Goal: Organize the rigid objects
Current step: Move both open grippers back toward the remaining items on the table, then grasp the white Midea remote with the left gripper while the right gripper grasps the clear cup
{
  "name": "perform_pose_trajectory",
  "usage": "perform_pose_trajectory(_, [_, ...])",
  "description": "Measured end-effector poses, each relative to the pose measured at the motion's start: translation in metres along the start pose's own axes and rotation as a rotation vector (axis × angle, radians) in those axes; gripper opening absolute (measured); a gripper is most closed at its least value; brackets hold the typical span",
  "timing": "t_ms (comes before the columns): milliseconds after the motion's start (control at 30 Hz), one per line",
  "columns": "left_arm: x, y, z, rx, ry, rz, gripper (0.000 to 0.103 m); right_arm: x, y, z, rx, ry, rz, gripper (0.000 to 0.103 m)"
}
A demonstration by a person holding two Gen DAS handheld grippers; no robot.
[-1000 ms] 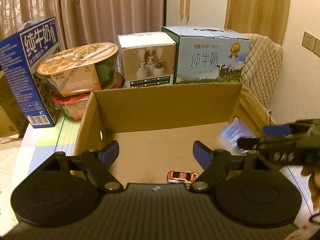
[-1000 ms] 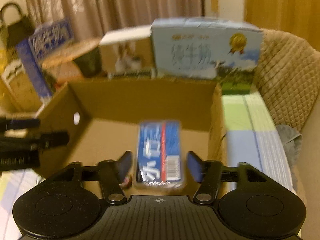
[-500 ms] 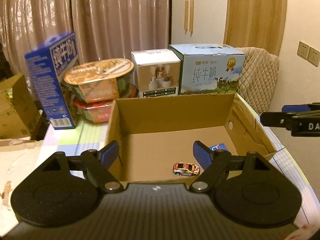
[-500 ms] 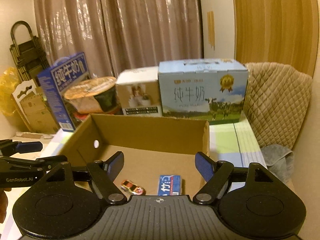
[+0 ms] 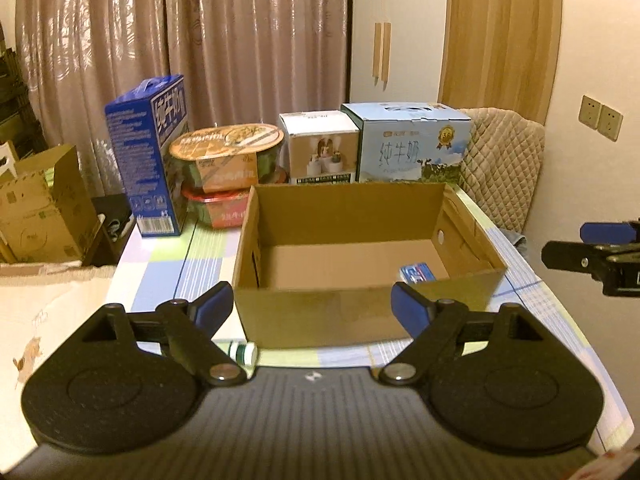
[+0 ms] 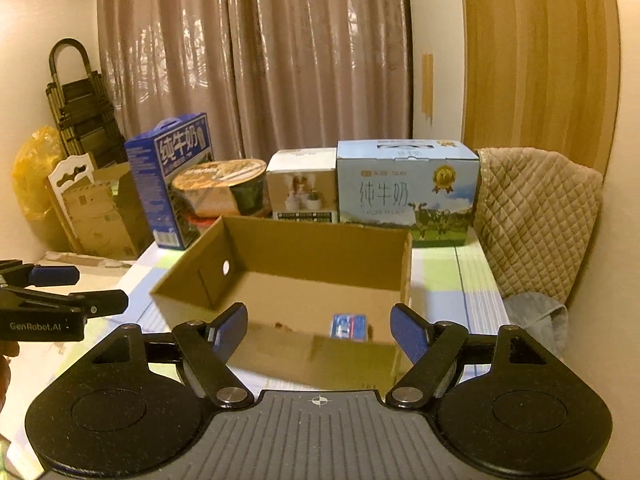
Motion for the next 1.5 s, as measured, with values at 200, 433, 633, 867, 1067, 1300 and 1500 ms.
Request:
perform_pose_trajectory(200, [0.003, 0.023, 0.037, 0.008, 0.013, -0.015, 0.087, -0.005, 0.028, 0.043, -0.005, -0.029, -0.004, 0.076])
perform_pose_trajectory(433, [0.007, 0.036, 0.087, -0.002, 0.038, -0.035, 0.09, -0.004, 0.055, 0.107, -0.023, -0.053, 0.023, 0.077])
perform_pose_trajectory(633, [0.01, 0.029, 0.117, -0.015, 0.021, -0.027, 0.09, 0.002, 0.063, 0.152, -0.036, -0.092, 0.043, 0.079])
perform_pose_trajectory(867, [0.011, 0.009, 0.143, -0.037, 0.022, -0.019, 0.09, 0.016, 0.053, 0.185, -0.046, -0.176, 0.043, 0.081])
perform_pose_trajectory(1067, [0.02, -0.01, 0.168, -0.06, -0.02, 0.005, 0.09, 0.015, 0.032, 0.202, -0.051, -0.182, 0.02, 0.082])
perform_pose_trajectory(1300, [0.017, -0.021, 0.188, -0.082, -0.036, 0.024, 0.094, 0.013, 0.013, 0.215, -0.084, -0.128, 0.024, 0.082])
perform_pose_trajectory(1500, [0.019, -0.032, 0.198, -0.113, -0.076, 0.028, 0.095, 0.007, 0.0, 0.216, -0.096, -0.121, 0.006, 0.082])
Point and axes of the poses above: each gripper's, at about its wrist camera, not at the fingertips, and y roughly against the way its jaws point, x to its right, z to its underside, the point moved 4 cm from there along -y, roughly the way its jaws point, and after that the axes turned 5 degrees about -z, right-handed, at the moved point
